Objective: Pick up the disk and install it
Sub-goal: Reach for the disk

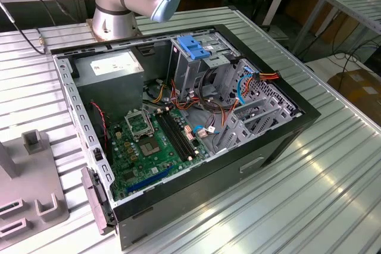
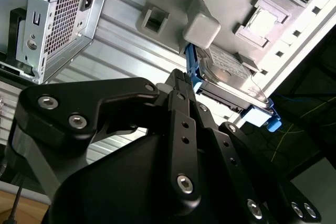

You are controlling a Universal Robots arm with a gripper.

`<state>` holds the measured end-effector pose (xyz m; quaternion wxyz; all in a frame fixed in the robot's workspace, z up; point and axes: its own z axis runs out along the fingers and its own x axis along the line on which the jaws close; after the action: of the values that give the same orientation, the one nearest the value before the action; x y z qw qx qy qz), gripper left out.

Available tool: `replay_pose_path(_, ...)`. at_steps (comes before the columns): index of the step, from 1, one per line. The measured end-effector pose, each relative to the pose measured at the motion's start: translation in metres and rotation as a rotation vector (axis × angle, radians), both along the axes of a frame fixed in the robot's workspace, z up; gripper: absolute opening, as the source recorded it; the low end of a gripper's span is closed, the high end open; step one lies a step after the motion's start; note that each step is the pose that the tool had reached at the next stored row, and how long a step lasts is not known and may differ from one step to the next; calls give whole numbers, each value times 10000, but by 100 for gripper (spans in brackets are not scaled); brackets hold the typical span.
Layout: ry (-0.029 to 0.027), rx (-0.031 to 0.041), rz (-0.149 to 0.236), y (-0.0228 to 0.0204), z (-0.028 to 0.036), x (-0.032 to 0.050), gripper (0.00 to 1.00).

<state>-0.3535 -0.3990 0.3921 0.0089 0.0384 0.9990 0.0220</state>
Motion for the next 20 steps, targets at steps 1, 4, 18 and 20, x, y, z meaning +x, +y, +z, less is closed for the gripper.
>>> replay_pose_path(1, -1, 0, 0, 0, 0, -19, 11)
replay_pose_path(4, 0, 0, 0, 0, -1, -65, 11)
replay_pose_path(18, -1, 4, -12, 29, -1, -416, 11)
replay_pose_path(20, 0, 5, -13, 33, -1, -455, 11)
